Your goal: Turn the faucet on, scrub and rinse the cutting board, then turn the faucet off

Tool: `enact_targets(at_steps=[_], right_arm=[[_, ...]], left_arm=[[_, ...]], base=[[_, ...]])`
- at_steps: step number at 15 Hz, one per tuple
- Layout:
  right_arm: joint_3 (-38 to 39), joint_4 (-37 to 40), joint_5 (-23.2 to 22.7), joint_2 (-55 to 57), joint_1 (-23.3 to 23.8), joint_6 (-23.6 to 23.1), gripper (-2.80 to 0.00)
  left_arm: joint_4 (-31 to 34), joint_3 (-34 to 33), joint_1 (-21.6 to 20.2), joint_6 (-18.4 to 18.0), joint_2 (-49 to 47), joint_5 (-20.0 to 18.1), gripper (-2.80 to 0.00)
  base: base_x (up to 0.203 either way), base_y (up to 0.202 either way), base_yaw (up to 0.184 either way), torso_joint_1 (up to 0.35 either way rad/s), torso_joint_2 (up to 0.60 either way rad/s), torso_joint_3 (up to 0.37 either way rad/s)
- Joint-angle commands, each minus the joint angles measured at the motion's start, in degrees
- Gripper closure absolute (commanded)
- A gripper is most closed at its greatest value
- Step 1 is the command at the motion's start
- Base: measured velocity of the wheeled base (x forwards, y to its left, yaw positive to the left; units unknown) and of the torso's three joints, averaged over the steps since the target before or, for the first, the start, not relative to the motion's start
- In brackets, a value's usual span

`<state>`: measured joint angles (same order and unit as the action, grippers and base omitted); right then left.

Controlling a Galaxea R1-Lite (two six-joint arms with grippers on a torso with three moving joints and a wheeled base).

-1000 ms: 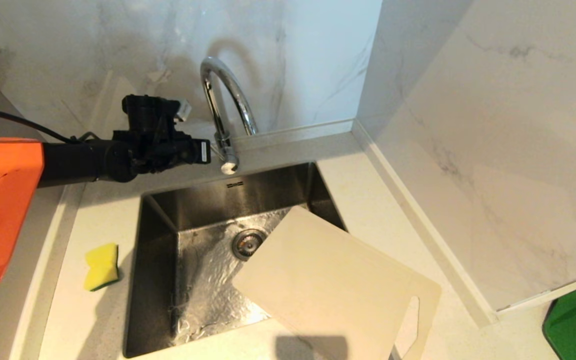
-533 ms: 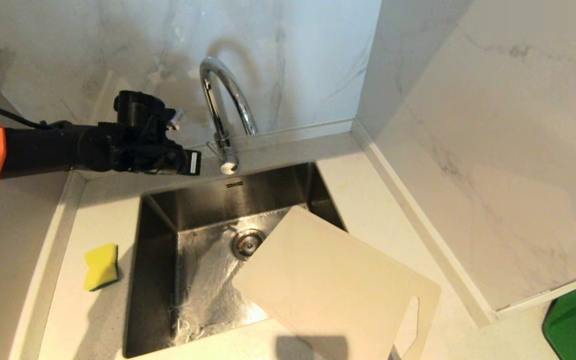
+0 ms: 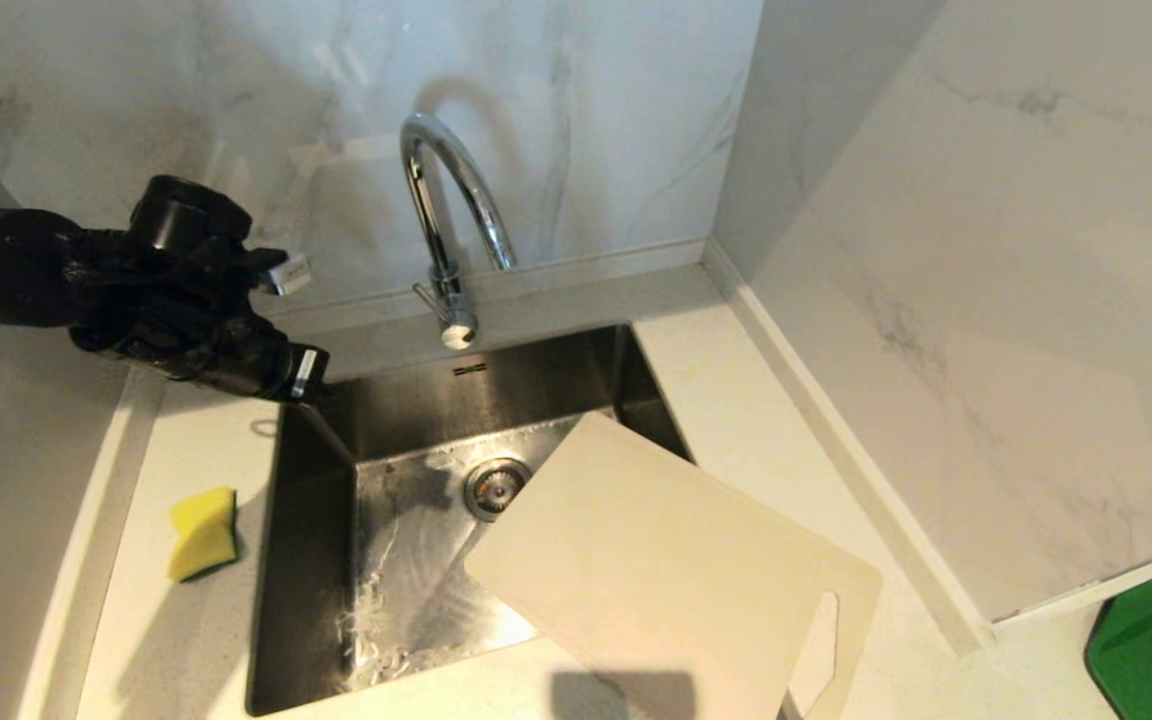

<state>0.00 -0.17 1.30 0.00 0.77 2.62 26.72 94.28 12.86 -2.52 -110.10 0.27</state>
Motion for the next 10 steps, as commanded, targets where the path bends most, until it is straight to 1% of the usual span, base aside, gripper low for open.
enact_targets(at_steps=[1, 4, 6, 8, 10], right_arm=[[0.09, -0.01, 0.02, -0.09, -0.06, 0.02, 0.0], [0.09, -0.01, 0.02, -0.09, -0.06, 0.02, 0.0], [0.09, -0.01, 0.02, -0.09, 0.02, 0.02, 0.0], [0.09, -0.01, 0.02, -0.09, 0.02, 0.02, 0.0], [0.09, -0.01, 0.02, -0.09, -0.06, 0.04, 0.0]], left_arm=[[-0.19, -6.33, -0.1, 0.8, 7.56, 0.19, 0.0], [-2.27, -15.96, -0.07, 1.32, 17.09, 0.4, 0.0], [-5.33, -22.48, -0.08, 1.56, 21.19, 1.18, 0.0], [-9.97, -30.04, -0.11, 2.72, 24.52, 4.8, 0.0], [-12.72, -39.12, -0.09, 3.23, 30.09, 7.26, 0.0]], base=[[0.0, 0.0, 0.0, 0.0, 0.0, 0.0], [0.0, 0.0, 0.0, 0.0, 0.0, 0.0], [0.0, 0.0, 0.0, 0.0, 0.0, 0.0], [0.0, 0.0, 0.0, 0.0, 0.0, 0.0], [0.0, 0.0, 0.0, 0.0, 0.0, 0.0]])
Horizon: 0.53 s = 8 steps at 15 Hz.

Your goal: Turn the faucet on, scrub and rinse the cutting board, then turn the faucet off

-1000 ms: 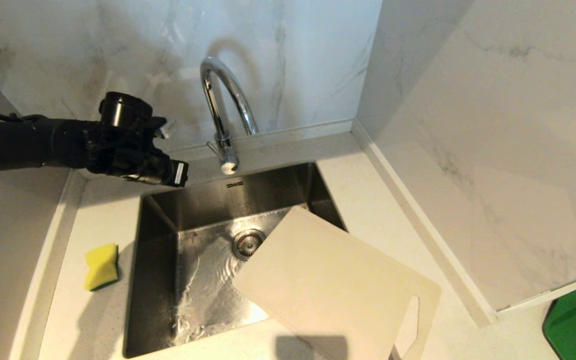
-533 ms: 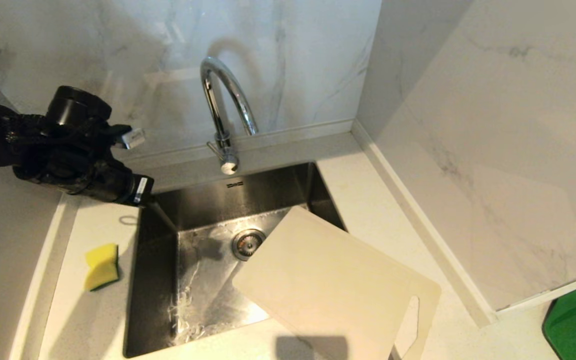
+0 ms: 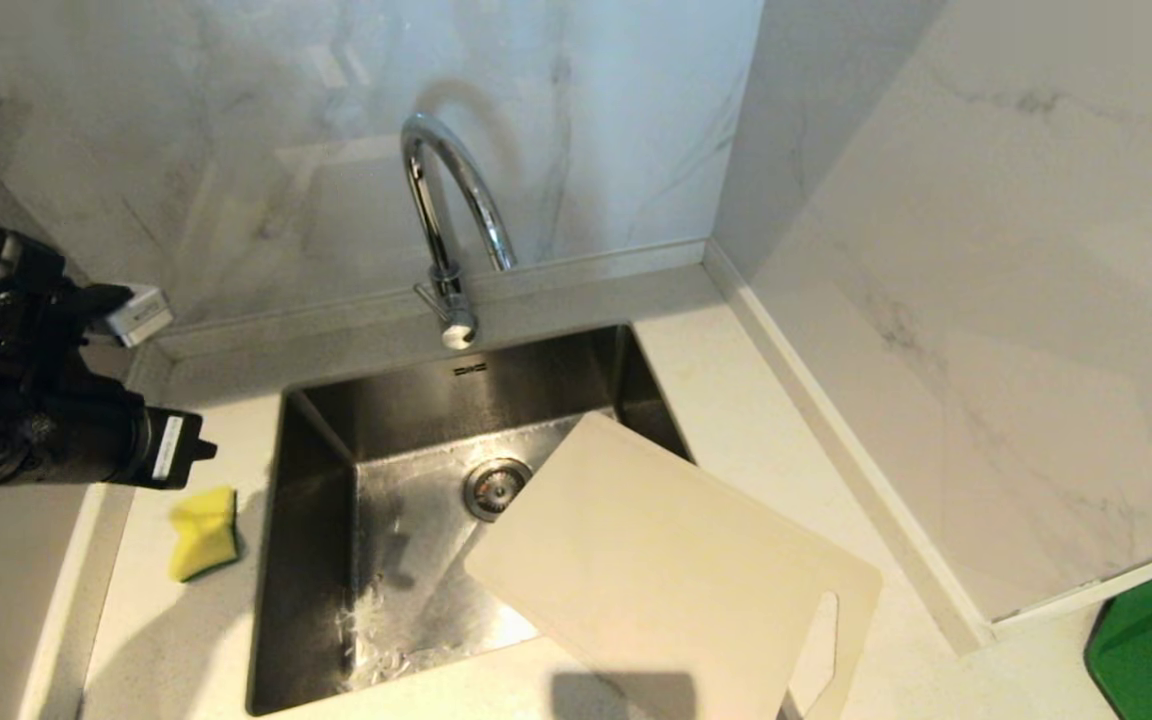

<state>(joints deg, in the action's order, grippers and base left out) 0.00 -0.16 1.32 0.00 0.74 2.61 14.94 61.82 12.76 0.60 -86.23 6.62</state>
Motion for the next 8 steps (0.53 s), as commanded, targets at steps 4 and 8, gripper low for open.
enact_targets(at_steps=[4, 8], right_arm=[[0.09, -0.02, 0.0, -0.09, -0.04, 0.03, 0.0], [0.09, -0.02, 0.0, -0.09, -0.03, 0.03, 0.0]], left_arm=[[-2.62, -16.08, -6.36, -0.02, 17.25, -1.84, 0.0], [-4.14, -24.77, -11.74, -1.37, 27.5, -6.96, 0.0]], base=[[0.0, 0.0, 0.0, 0.0, 0.0, 0.0], [0.0, 0.0, 0.0, 0.0, 0.0, 0.0]])
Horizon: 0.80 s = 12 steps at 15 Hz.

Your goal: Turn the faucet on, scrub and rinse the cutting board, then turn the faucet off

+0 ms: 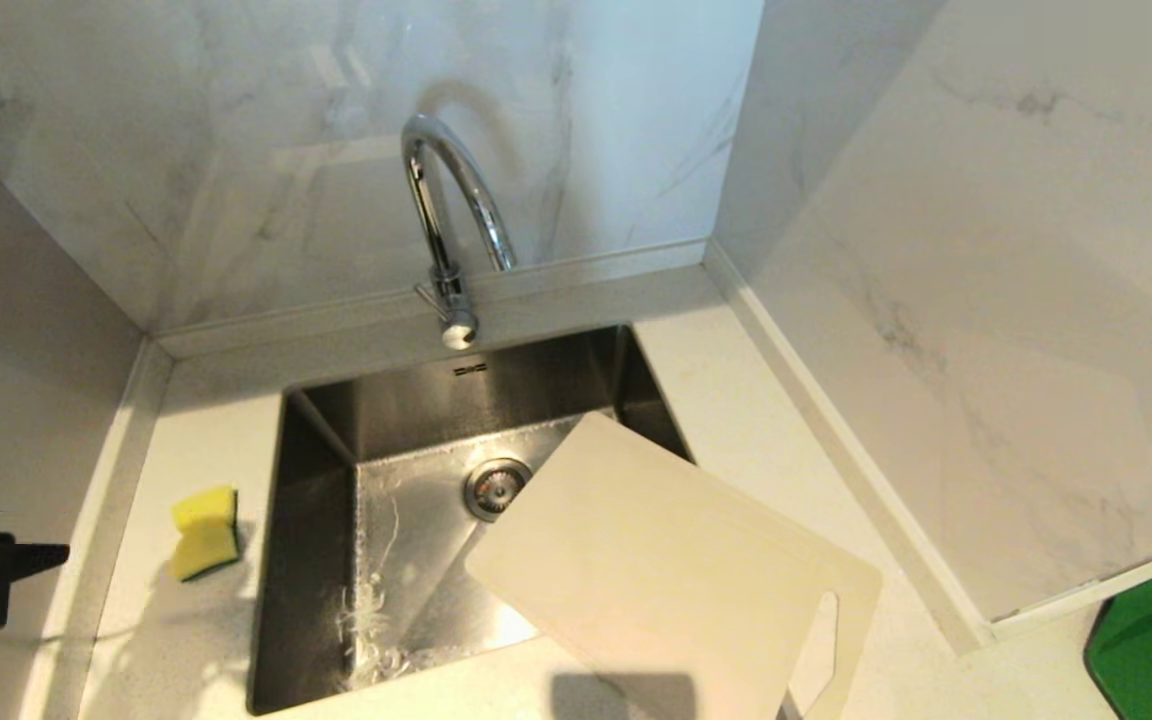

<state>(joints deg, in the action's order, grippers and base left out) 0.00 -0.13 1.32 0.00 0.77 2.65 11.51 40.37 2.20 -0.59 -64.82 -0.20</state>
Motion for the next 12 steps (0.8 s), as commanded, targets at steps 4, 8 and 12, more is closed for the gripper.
enact_targets(at_steps=[4, 8, 12], right_arm=[[0.09, -0.04, 0.0, -0.09, -0.06, -0.01, 0.0], [0.09, -0.04, 0.0, -0.09, 0.01, -0.01, 0.0], [0.09, -0.04, 0.0, -0.09, 0.02, -0.01, 0.0]], left_arm=[[-16.33, -19.53, -1.38, -2.1, 16.38, 0.82, 0.0], [-24.0, -33.72, -2.8, -4.64, 27.28, 0.69, 0.0], [-23.71, -39.7, -4.17, -4.89, 37.13, 0.35, 0.0]], base=[[0.0, 0.0, 0.0, 0.0, 0.0, 0.0], [0.0, 0.0, 0.0, 0.0, 0.0, 0.0], [0.0, 0.0, 0.0, 0.0, 0.0, 0.0]])
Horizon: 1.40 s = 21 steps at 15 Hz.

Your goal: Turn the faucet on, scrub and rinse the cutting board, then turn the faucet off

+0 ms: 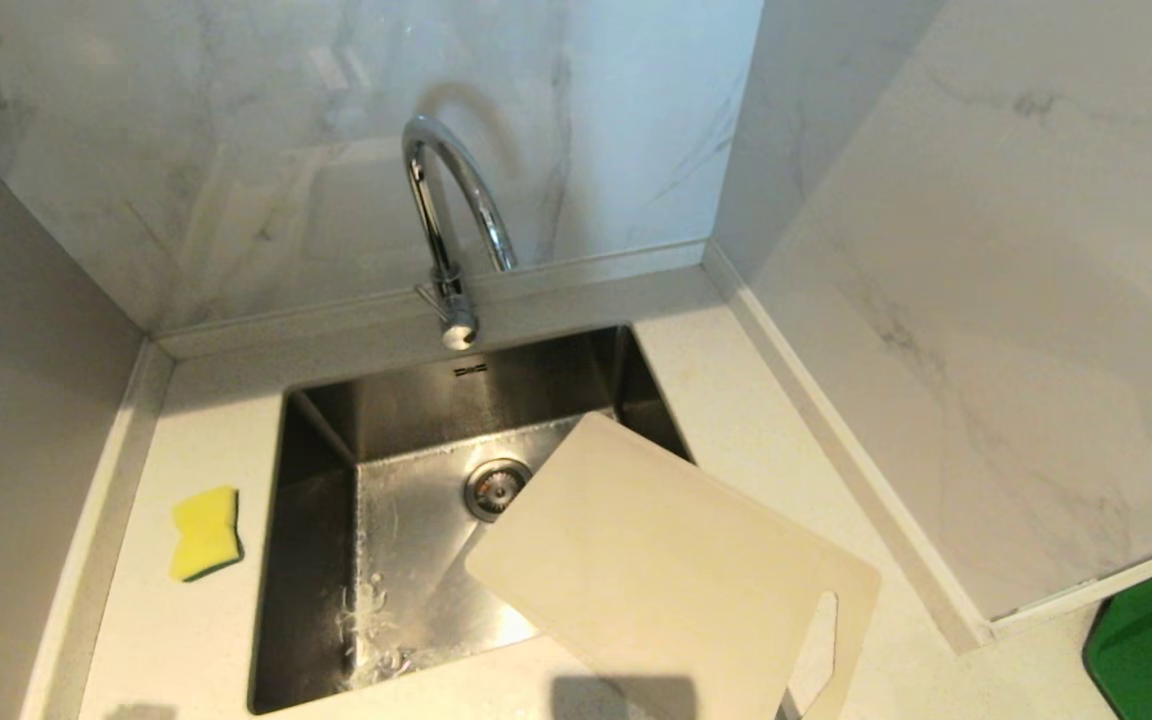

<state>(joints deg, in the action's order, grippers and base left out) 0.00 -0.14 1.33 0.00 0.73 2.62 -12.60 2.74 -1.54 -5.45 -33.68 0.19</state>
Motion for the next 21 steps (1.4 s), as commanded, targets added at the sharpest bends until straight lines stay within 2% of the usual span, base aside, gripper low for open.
enact_targets(at_steps=[1, 4, 6, 12, 17, 19, 21], right_arm=[[0.09, -0.04, -0.02, -0.09, -0.03, 0.02, 0.0], [0.09, -0.04, -0.02, -0.09, -0.03, 0.02, 0.0], [0.09, -0.04, -0.02, -0.09, -0.03, 0.02, 0.0], [0.09, -0.04, -0.02, -0.09, 0.0, 0.02, 0.0], [0.09, -0.04, -0.02, -0.09, 0.06, 0.02, 0.0], [0.09, -0.04, -0.02, -0.09, 0.04, 0.02, 0.0], [0.09, -0.04, -0.02, -0.09, 0.05, 0.02, 0.0]], left_arm=[[2.7, -2.53, -0.6, -0.02, 8.44, -0.14, 0.0], [10.65, -2.85, -1.27, 0.2, 16.39, -0.69, 0.0], [13.13, -2.74, -1.81, 0.51, 19.61, -1.08, 0.0], [12.78, -2.83, -0.82, 2.98, 23.63, -0.82, 0.0], [12.78, -2.82, 0.36, 3.07, 34.03, -0.71, 0.0], [12.69, -2.83, 0.48, 5.44, 33.95, 0.15, 0.0], [12.69, -2.83, 0.4, 5.54, 33.95, 0.33, 0.0]], base=[[0.0, 0.0, 0.0, 0.0, 0.0, 0.0], [0.0, 0.0, 0.0, 0.0, 0.0, 0.0], [0.0, 0.0, 0.0, 0.0, 0.0, 0.0], [0.0, 0.0, 0.0, 0.0, 0.0, 0.0], [0.0, 0.0, 0.0, 0.0, 0.0, 0.0], [0.0, 0.0, 0.0, 0.0, 0.0, 0.0], [0.0, 0.0, 0.0, 0.0, 0.0, 0.0]])
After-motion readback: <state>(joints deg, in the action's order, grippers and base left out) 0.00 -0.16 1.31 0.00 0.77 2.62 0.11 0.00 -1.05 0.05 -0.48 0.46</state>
